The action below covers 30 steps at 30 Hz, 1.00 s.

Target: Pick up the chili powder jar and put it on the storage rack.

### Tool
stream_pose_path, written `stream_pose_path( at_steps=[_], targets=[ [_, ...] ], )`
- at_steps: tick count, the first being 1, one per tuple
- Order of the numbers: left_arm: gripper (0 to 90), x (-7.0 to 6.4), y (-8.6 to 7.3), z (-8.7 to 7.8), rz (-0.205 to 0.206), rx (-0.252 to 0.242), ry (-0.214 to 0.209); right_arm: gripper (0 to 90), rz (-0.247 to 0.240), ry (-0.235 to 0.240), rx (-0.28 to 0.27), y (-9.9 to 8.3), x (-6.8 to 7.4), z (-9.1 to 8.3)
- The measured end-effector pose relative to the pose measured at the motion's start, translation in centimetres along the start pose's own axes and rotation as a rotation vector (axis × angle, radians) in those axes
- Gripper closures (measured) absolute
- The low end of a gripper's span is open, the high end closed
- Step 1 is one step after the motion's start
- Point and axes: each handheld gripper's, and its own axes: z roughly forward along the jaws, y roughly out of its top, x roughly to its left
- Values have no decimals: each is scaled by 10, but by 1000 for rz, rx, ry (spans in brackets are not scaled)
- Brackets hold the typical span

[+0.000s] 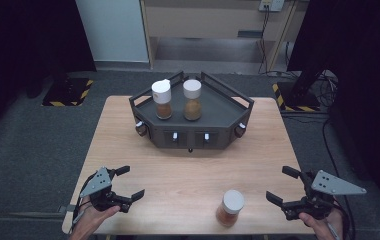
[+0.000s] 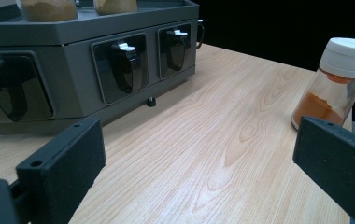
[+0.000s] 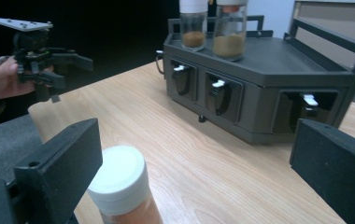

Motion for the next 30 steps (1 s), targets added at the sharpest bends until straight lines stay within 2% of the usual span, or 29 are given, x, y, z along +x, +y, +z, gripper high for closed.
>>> stream_pose_path(
  at_steps=[14, 30],
  targets=[
    [7, 0, 0, 0, -2, 3, 1, 25, -68, 83, 32, 21, 5, 9],
    [7, 0, 1, 0, -1, 6, -1, 28, -122, 158, 66, 33, 12, 25]
  ],
)
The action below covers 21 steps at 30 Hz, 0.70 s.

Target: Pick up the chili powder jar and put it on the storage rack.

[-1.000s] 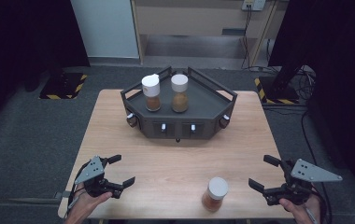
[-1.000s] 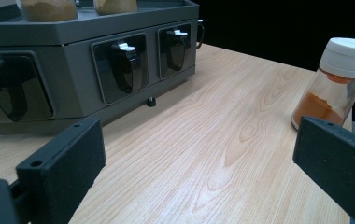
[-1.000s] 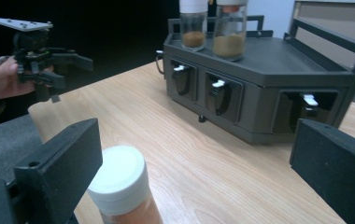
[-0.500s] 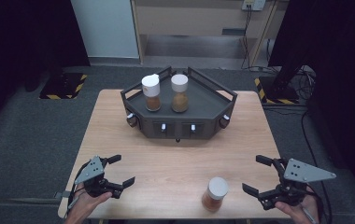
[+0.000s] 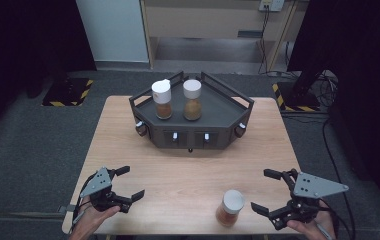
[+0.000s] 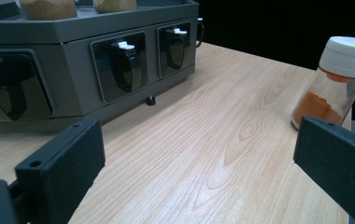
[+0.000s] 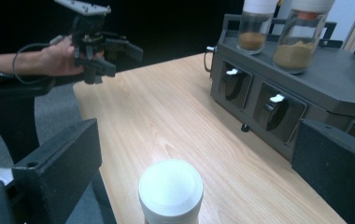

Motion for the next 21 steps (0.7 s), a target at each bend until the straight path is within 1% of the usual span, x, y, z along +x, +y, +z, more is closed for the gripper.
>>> stream_pose_path(
  at_steps=[4, 10, 12, 14, 16, 17, 21],
  targets=[
    [7, 0, 0, 0, -1, 0, -1, 28, -9, 18, 9, 2, 0, 5],
    [7, 0, 0, 0, -2, 0, -1, 29, -10, 46, 27, 2, 0, 14],
    [7, 0, 0, 0, -2, 0, -1, 29, -12, 48, 36, 2, 0, 17],
    [7, 0, 0, 0, -2, 0, -1, 30, -5, 57, 38, 0, -1, 19],
    [7, 0, 0, 0, -1, 0, -1, 30, -12, 57, 47, 1, 0, 21],
    [7, 0, 0, 0, -2, 0, -1, 31, -8, 64, 45, 0, -1, 22],
    [7, 0, 0, 0, -1, 1, -2, 31, -6, 67, 53, -1, -1, 26]
  ],
)
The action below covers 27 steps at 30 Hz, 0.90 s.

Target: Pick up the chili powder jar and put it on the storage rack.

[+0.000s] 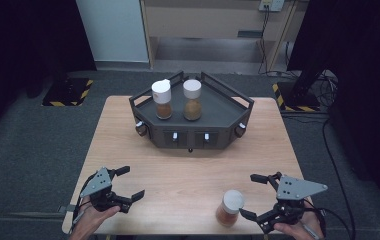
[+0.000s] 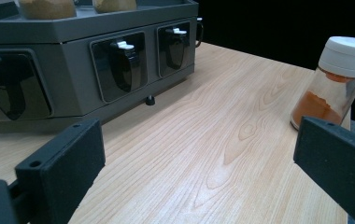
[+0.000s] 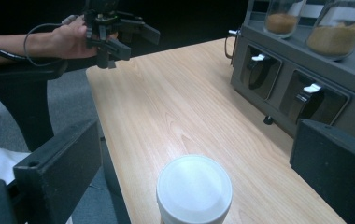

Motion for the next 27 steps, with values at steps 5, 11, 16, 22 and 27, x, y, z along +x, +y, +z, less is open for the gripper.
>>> stream_pose_path(
  at_steps=[5, 11, 16, 22, 27],
  targets=[
    [7, 0, 0, 0, 0, 0, 0, 32, 1, 7, 14, -2, -1, 6],
    [7, 0, 0, 0, 0, 1, -2, 34, -9, 3, 38, -4, 1, 13],
    [7, 0, 0, 0, -1, 2, -3, 35, -10, 3, 58, -6, 1, 20],
    [7, 1, 0, 0, -2, 1, -5, 36, -8, 2, 74, -9, 2, 26],
    [7, 1, 0, 0, -2, 2, -5, 38, -5, 4, 88, -12, 1, 31]
  ],
)
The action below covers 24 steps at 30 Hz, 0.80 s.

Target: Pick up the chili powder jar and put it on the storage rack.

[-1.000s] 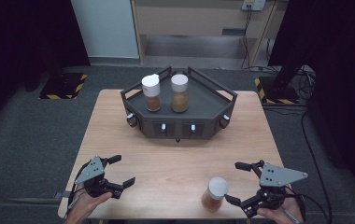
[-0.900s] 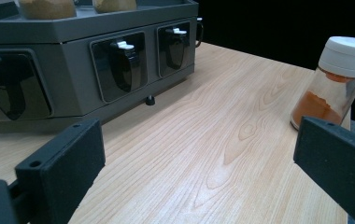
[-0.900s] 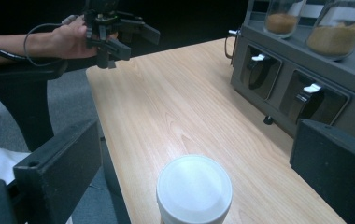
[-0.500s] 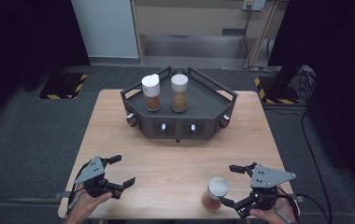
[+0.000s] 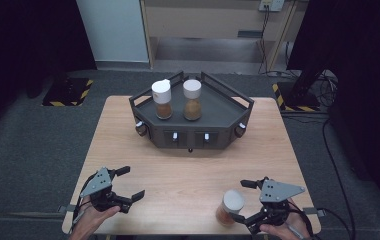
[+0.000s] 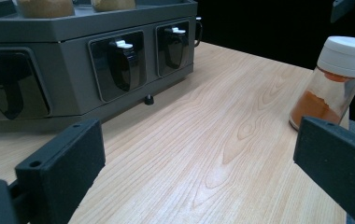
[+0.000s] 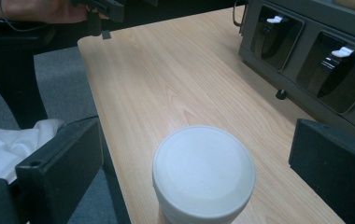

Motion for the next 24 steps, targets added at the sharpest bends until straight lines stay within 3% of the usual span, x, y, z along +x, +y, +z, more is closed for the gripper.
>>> stream_pose_path(
  at_steps=[24],
  targets=[
    [7, 0, 0, 0, 1, 3, -1, 80, 11, -3, 50, -11, -2, 19]
  ],
)
